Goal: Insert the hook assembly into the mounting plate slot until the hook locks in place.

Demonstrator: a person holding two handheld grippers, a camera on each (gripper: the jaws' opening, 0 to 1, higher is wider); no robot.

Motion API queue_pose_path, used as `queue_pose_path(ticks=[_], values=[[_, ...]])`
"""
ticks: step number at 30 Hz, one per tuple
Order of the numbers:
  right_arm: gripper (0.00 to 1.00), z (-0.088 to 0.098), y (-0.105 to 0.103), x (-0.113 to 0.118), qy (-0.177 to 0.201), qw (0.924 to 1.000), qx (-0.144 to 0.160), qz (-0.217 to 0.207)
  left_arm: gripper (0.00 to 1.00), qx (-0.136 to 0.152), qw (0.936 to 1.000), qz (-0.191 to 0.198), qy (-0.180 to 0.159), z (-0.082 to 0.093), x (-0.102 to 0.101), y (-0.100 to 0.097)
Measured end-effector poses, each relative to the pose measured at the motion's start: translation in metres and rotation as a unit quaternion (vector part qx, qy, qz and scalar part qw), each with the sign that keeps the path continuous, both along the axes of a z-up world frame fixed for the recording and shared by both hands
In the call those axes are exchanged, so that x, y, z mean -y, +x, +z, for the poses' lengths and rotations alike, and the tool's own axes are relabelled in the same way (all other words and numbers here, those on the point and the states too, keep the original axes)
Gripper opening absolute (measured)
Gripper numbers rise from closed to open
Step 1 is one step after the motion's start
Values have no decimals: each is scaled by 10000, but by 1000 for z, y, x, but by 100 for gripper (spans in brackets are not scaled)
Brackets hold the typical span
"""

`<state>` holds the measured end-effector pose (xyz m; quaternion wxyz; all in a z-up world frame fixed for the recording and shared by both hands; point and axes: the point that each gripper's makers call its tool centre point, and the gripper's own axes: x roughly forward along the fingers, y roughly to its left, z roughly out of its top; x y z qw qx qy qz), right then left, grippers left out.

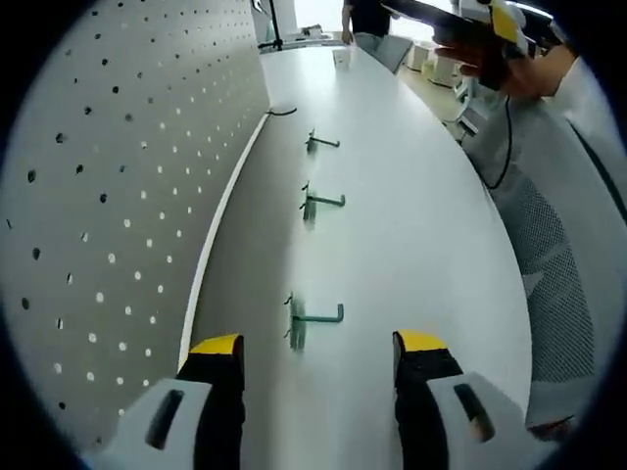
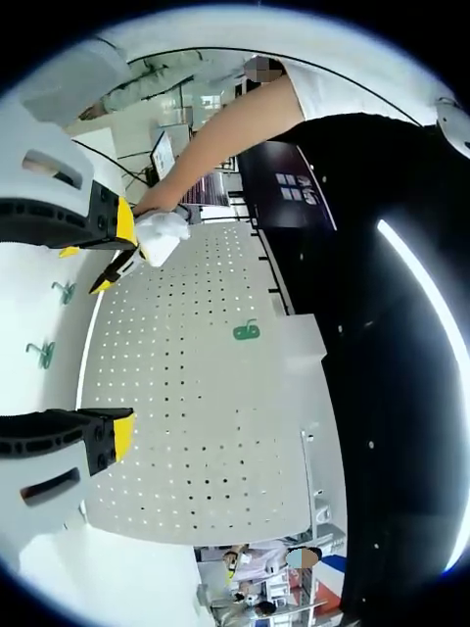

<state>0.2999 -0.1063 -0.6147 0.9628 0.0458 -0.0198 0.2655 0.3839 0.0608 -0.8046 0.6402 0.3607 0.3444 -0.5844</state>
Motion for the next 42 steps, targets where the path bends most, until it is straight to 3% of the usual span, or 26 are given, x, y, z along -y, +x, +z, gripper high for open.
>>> queue_pose_path(ticks=[23,34,42], values=[[62,1,1,7,89,9999,-36,-75,64,-217,9979,-218,573,-28,-5,1],[61,-2,1,4,7,10000,-76,-36,64,-290,9980,-236,513,-27,-3,2],[59,-7,2,2,-87,9998,-161,-3,47,-267,9986,35,462,-25,-2,13]])
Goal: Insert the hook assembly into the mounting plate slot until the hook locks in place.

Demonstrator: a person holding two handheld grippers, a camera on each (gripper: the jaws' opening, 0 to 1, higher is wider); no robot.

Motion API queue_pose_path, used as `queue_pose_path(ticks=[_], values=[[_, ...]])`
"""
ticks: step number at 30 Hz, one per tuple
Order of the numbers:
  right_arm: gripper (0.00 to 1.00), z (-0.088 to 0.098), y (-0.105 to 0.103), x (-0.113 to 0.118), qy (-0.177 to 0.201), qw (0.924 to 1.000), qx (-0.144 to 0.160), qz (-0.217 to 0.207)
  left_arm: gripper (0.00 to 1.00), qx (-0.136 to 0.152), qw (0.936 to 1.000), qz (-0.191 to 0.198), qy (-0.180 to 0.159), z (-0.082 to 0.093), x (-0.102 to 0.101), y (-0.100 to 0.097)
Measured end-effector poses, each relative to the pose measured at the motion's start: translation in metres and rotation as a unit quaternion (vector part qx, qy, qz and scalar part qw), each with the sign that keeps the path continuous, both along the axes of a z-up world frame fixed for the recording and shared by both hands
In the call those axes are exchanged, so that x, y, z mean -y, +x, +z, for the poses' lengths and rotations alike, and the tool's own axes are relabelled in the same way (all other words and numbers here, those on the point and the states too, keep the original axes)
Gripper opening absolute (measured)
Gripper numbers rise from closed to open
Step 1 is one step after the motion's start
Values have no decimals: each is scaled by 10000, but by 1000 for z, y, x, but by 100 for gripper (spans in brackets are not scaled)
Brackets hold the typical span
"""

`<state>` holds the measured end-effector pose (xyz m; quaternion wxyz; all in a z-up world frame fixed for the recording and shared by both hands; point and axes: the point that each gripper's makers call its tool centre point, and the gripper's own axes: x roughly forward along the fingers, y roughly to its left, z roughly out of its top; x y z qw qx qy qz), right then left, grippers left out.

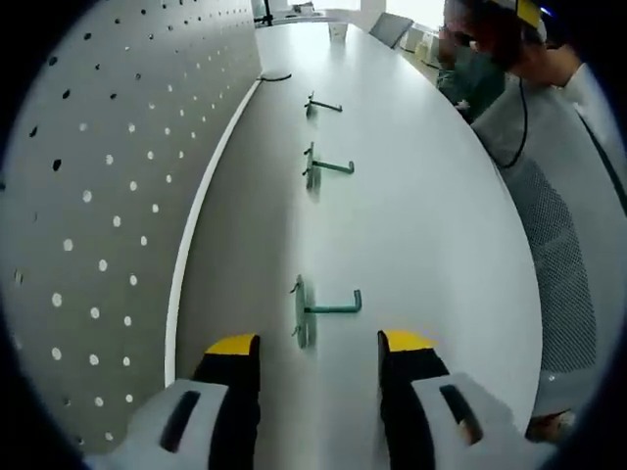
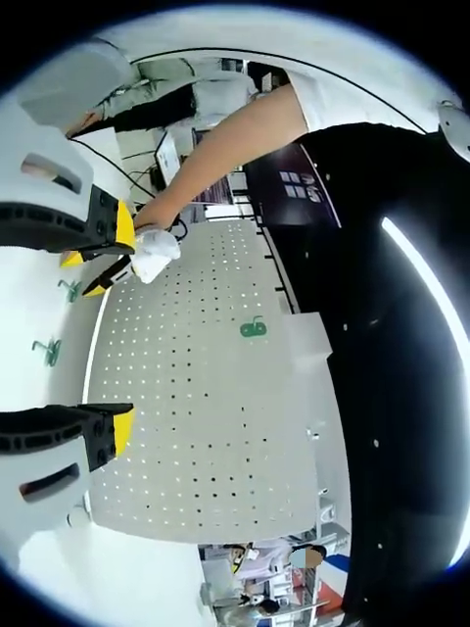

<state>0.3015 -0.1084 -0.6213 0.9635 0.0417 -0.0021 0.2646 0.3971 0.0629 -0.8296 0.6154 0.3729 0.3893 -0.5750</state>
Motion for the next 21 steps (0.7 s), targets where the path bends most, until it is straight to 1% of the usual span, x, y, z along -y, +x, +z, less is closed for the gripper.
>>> queue_pose_path(ticks=[4,9,13,16,17,18,19,21], values=[[58,0,0,0,-2,10000,6,3,41,20,9999,142,-23,0,1,4],[57,-1,0,2,-12,10000,-25,-18,27,64,9996,291,2,1,2,7],[57,-1,0,1,-13,10000,-28,-16,20,104,9993,348,4,1,3,8],[56,-2,0,2,-7,10000,-33,-27,12,195,9992,340,22,1,4,9],[56,-2,0,2,-6,10000,-36,-30,9,263,9992,313,31,1,4,10],[56,-1,0,2,-6,10000,-35,-30,7,389,9989,245,74,2,4,12],[56,-1,0,2,-1,10000,-34,-31,5,425,9988,245,81,1,5,13],[56,-1,0,3,-4,10000,-37,-37,5,405,9986,317,106,1,5,14]])
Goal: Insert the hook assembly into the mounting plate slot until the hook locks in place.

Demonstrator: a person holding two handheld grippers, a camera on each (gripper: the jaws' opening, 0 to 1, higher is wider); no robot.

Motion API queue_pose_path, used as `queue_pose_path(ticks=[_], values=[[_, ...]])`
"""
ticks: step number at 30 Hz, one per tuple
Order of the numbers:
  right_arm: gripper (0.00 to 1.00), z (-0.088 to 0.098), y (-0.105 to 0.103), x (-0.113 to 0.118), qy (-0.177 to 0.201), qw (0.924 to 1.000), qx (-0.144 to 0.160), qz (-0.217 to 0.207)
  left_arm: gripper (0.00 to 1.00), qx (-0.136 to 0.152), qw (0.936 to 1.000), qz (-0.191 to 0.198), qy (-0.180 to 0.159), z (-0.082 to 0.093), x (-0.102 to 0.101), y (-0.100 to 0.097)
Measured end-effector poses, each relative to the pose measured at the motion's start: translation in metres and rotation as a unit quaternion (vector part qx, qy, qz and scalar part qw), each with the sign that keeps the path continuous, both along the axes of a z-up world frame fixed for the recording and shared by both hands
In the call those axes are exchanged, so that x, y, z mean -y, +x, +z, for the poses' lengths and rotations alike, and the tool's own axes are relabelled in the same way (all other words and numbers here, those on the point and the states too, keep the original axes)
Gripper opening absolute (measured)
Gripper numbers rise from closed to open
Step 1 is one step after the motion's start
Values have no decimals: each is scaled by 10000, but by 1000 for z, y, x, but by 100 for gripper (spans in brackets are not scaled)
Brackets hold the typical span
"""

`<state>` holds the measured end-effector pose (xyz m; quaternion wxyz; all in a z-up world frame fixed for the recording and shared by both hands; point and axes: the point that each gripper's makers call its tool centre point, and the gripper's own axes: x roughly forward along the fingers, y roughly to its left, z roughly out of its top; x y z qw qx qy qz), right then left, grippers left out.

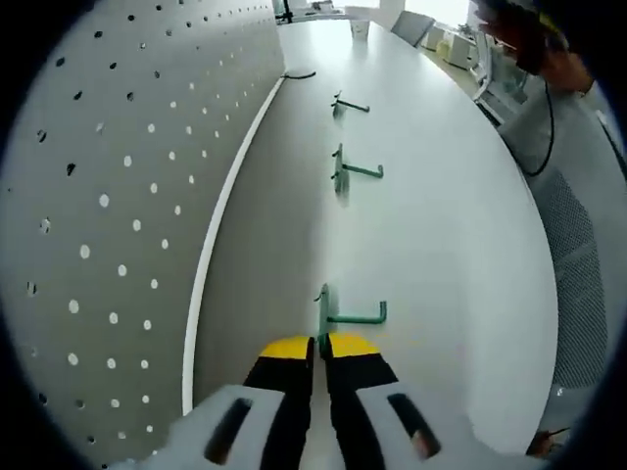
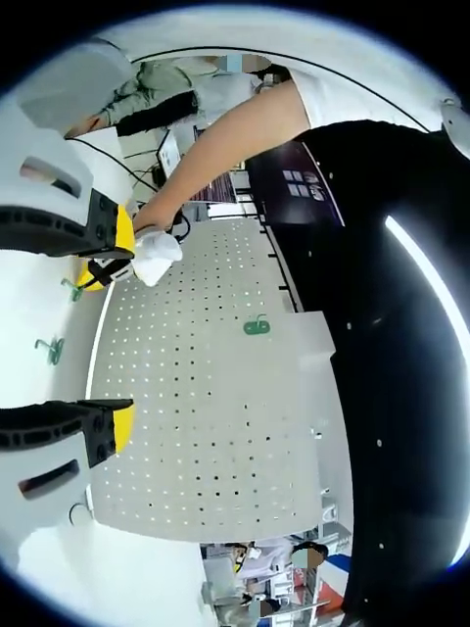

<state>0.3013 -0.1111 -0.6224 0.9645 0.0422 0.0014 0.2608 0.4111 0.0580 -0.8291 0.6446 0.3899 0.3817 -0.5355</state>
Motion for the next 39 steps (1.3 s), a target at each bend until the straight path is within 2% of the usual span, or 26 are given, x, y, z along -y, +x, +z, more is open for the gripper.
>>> queue_pose_path(ticks=[10,17,23,25,30,32,35,39], values=[[56,0,0,0,5,10000,3,-4,4,42,10000,-42,2,0,-1,1],[56,0,1,1,4,10000,-3,-4,2,47,9999,99,-64,0,0,2],[56,0,2,0,33,10000,-6,0,2,124,9976,370,-578,12,5,7],[56,1,2,0,45,10000,-9,6,2,166,9953,452,-845,18,9,9],[55,1,3,0,72,10000,-18,1,2,267,9895,734,-1218,34,11,13],[55,2,4,0,74,10000,-19,12,1,282,9849,908,-1444,42,13,13],[55,3,4,-1,66,10000,-11,27,1,376,9813,963,-1623,50,14,13],[55,5,3,-3,76,10000,-11,58,1,412,9717,1199,-1995,67,19,12]])
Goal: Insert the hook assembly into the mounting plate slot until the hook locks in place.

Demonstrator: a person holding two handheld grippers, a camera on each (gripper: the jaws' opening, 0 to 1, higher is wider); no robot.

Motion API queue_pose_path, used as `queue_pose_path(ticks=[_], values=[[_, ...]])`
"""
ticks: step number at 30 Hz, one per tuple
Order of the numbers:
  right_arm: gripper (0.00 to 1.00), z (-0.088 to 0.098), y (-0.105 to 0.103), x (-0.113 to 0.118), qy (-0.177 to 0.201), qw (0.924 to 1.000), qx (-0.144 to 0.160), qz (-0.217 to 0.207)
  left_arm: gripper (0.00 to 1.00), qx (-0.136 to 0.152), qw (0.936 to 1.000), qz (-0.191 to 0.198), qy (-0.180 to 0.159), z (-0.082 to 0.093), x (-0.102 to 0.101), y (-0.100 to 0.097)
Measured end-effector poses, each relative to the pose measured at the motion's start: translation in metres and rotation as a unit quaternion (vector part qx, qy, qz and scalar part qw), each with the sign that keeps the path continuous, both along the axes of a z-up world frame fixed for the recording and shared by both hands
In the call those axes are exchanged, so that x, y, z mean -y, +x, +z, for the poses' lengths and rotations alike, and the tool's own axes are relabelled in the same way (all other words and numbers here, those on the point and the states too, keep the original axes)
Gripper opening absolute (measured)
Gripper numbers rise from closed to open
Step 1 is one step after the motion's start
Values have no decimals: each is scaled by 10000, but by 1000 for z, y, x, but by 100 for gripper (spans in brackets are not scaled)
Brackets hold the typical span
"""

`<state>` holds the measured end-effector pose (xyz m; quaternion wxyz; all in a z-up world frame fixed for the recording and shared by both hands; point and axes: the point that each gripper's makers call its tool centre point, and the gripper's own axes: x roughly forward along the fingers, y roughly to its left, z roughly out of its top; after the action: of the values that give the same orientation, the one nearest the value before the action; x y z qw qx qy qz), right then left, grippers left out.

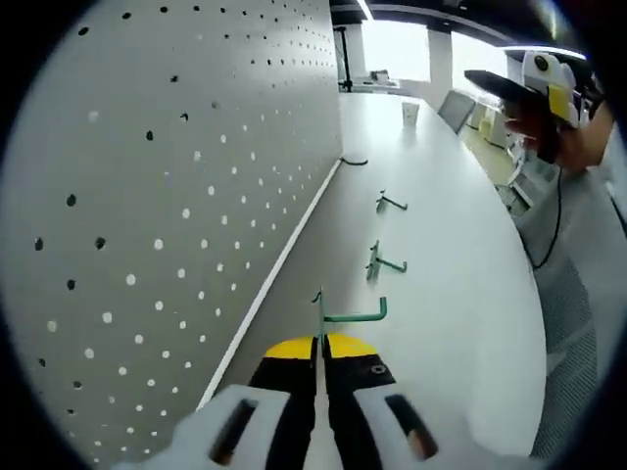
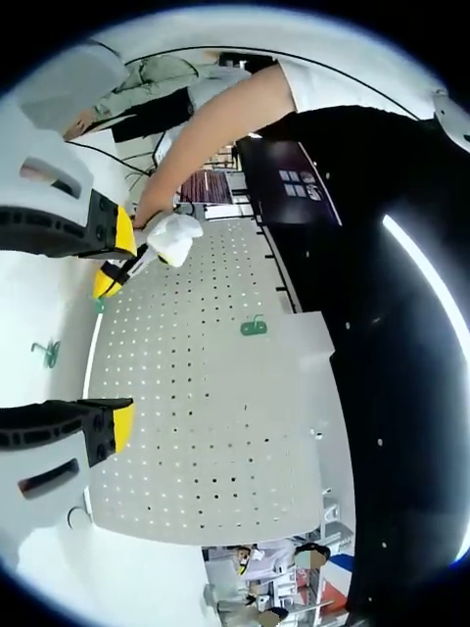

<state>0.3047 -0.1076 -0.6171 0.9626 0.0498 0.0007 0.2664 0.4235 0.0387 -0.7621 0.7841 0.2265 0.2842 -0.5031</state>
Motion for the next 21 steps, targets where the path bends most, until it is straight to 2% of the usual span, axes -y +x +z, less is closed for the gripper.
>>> queue_pose_path(ticks=[6,9,11,12,21], values=[[55,5,1,-1,68,10000,17,21,1,171,9995,74,-270,16,4,-2],[55,7,2,-2,119,9999,28,33,1,247,9975,220,-625,32,8,-3],[55,9,3,-3,116,9999,34,51,1,298,9966,241,-735,38,10,-5],[55,10,3,-4,113,9999,45,69,1,403,9955,248,-823,44,11,-4],[55,20,7,-13,141,9997,113,179,2,697,9857,553,-1429,80,13,-7]])
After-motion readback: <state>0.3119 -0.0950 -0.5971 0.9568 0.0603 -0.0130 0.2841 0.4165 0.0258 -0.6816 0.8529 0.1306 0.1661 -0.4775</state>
